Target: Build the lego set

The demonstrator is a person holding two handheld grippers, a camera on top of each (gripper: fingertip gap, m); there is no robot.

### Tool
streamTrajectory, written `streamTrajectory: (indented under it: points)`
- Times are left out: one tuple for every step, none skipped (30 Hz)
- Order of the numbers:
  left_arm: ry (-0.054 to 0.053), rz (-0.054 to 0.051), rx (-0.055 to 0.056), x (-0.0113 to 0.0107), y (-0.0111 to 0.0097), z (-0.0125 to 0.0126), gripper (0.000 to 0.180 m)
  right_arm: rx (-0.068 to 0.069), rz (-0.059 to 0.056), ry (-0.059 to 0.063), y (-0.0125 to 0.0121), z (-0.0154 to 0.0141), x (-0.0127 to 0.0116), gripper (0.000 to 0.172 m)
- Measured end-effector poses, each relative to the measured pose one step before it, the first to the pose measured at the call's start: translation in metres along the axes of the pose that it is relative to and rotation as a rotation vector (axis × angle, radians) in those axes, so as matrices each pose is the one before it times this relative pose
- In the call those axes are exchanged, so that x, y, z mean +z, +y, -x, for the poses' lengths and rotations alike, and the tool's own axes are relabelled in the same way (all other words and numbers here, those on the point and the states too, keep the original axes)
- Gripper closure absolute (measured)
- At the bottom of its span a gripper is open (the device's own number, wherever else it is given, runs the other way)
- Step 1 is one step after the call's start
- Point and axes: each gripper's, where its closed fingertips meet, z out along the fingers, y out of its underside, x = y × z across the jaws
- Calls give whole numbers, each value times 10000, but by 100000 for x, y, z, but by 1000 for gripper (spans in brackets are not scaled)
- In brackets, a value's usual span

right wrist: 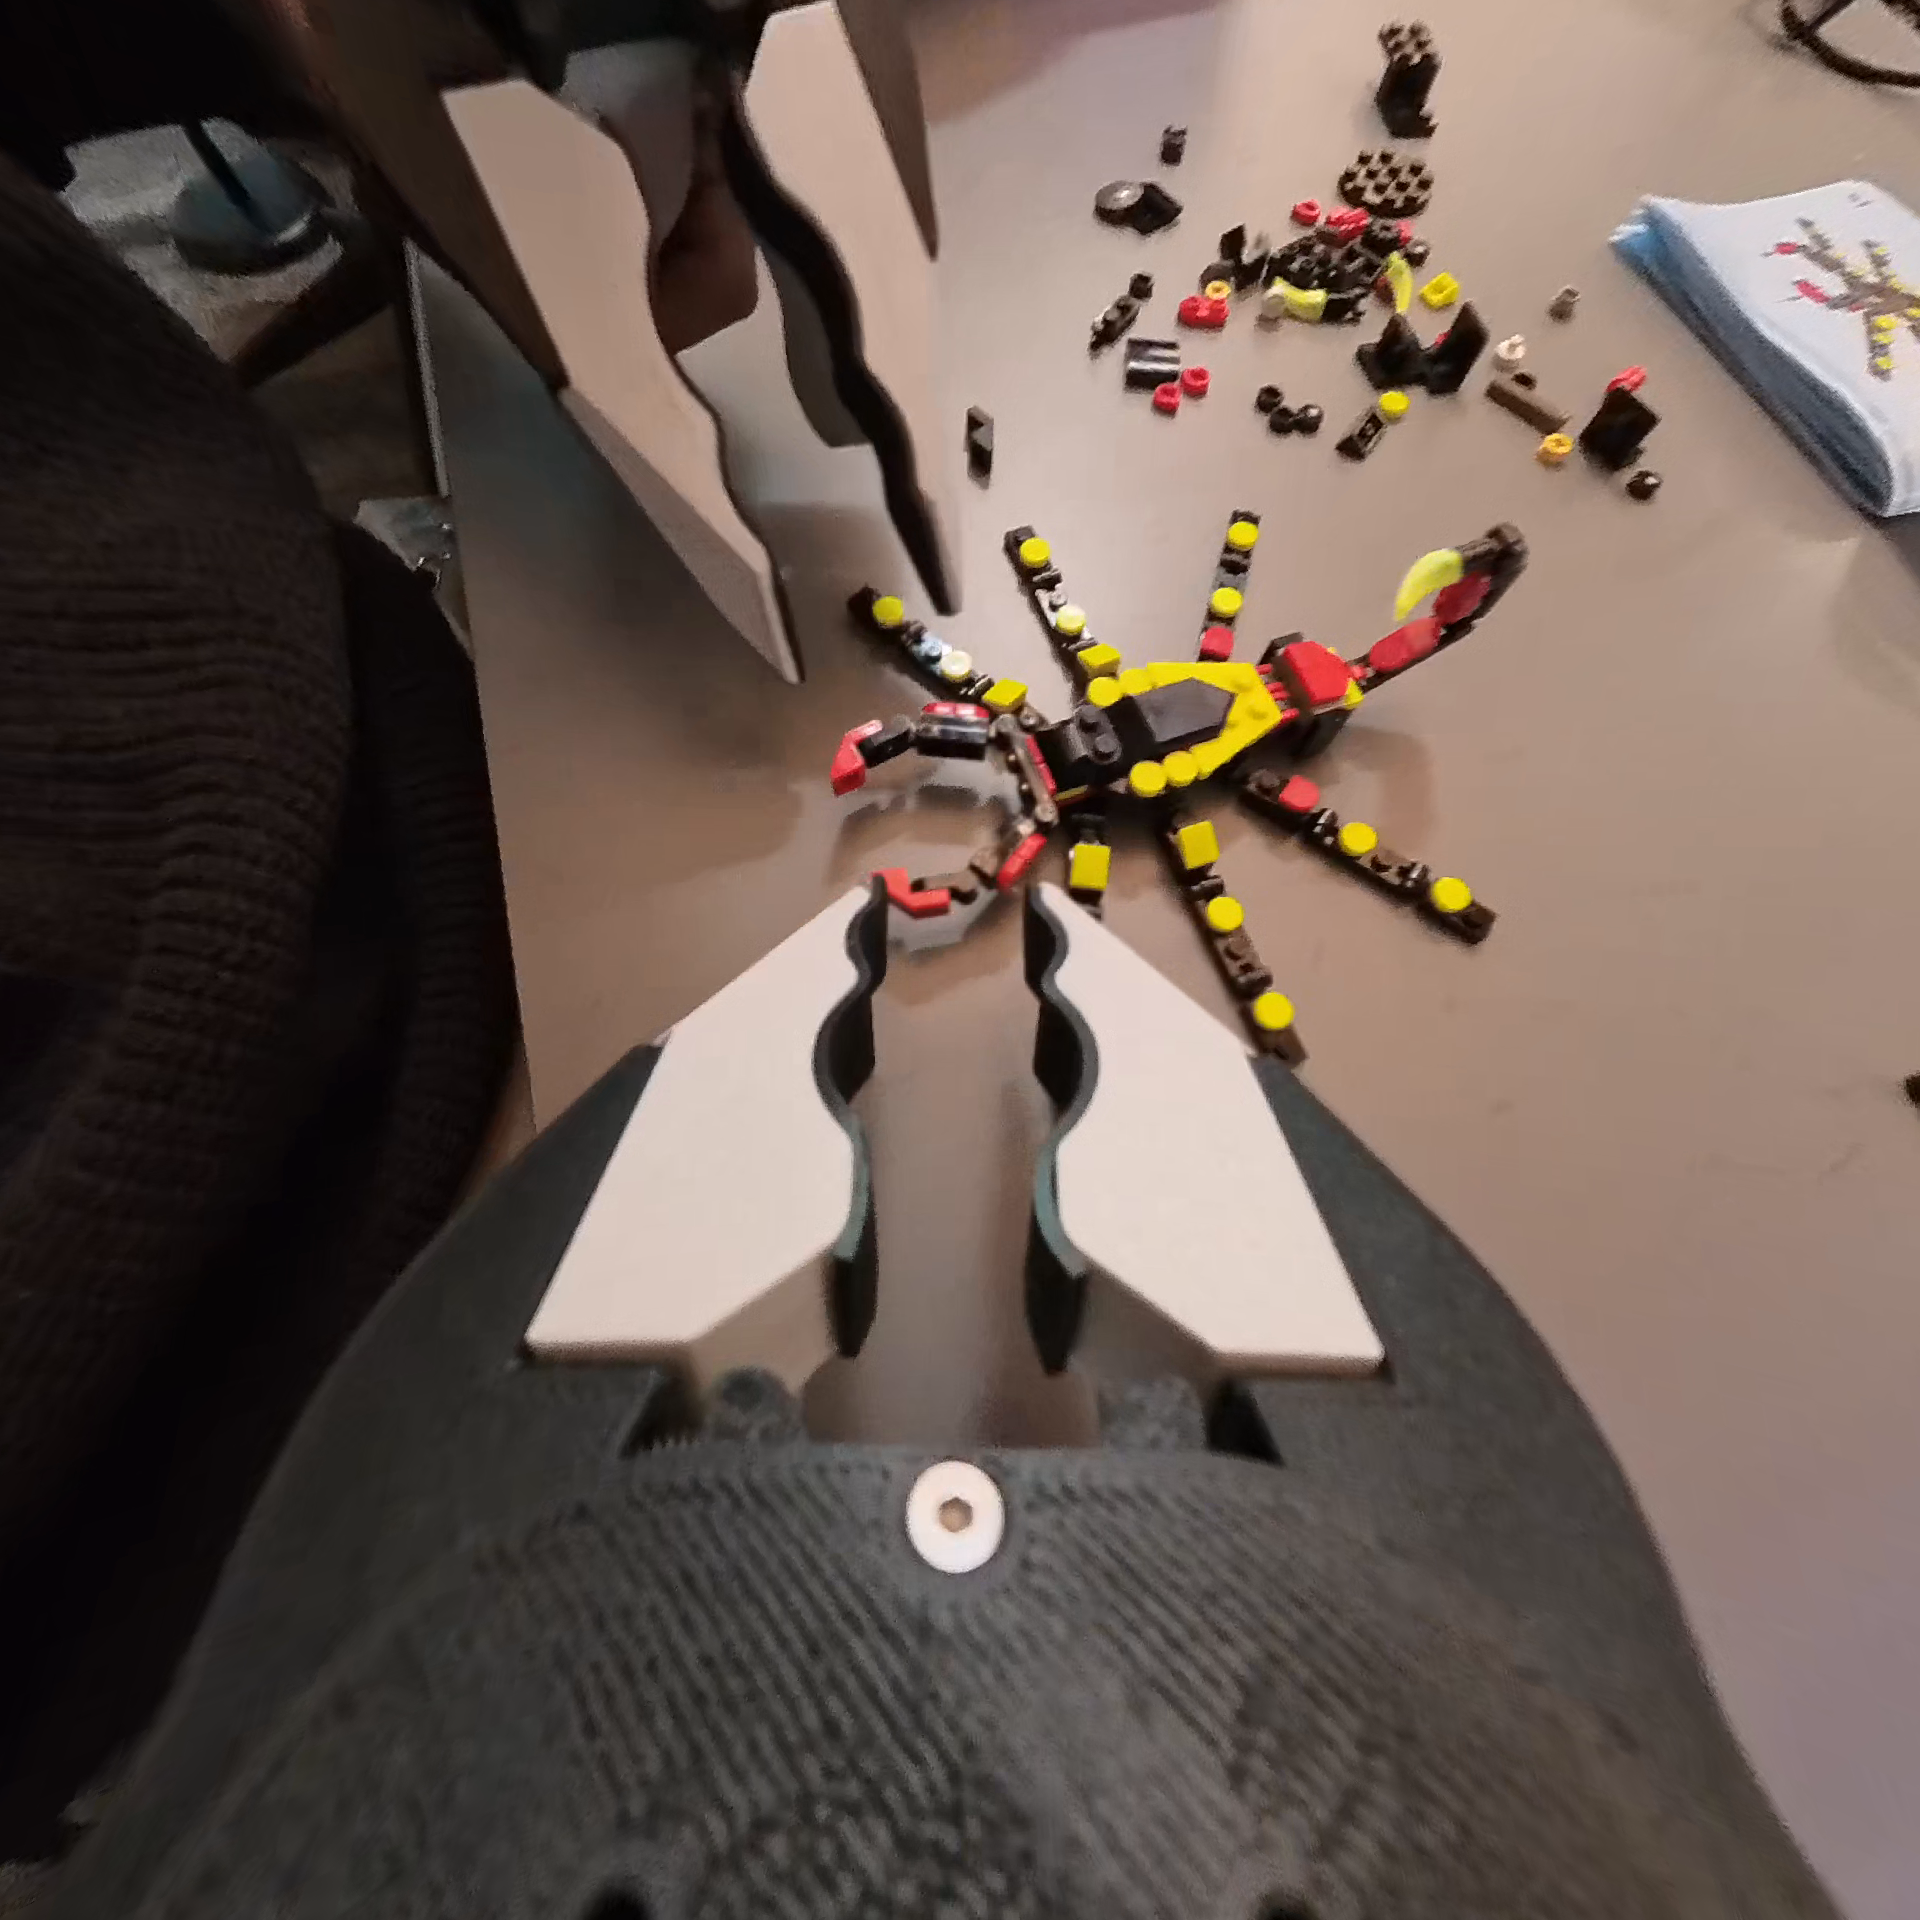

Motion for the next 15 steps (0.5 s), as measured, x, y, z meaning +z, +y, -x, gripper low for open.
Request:
streamTrajectory:
  points:
    - [-175, 133, 219, 218, 188, 208, 148, -86, 114, -13, 229, 189, 117, 146]
    - [-73, 101, 129, 201, 144, 50, 148, -91, 115, -19, 229, 177, 130, 146]
    - [17, 67, 16, 169, 89, -63, 148, -102, 135, 25, 226, 83, 152, 146]
    - [76, 43, -76, 128, 51, -134, 148, -128, 140, 42, 211, 31, 168, 145]
    - [97, 8, -99, 83, -5, -153, 147, -147, 95, 6, 116, 59, 155, 145]
    - [66, -36, -76, 29, -70, -97, 147, -119, 31, 9, -1, 38, 140, 144]
    - [7, -53, -44, 11, -93, -11, 146, -78, -13, -7, -75, 17, 114, 143]
    - [-24, -49, -17, 0, -66, 45, 146, -39, -27, -10, -96, -20, 87, 143]
    - [-1, -44, -2, -5, -57, 3, 146, -14, -20, -12, -59, -46, 57, 142]
    - [3, -40, -17, 12, -17, 0, 146, 16, -7, 9, -10, -110, 34, 141]
    - [0, -23, -36, 28, 22, 1, 145, 47, -2, 13, 25, -127, 17, 140]
    - [15, -12, -38, 47, 53, -10, 144, 60, -23, -6, -6, -91, 1, 139]
    - [26, -16, -22, 63, 51, -35, 143, 63, -52, -29, -73, -46, 5, 139]
    - [23, -5, 4, 83, 70, -24, 142, 66, -64, -54, -108, 17, 14, 138]
    - [11, 30, 25, 88, 105, 14, 141, 65, -58, -58, -138, 41, 38, 136]
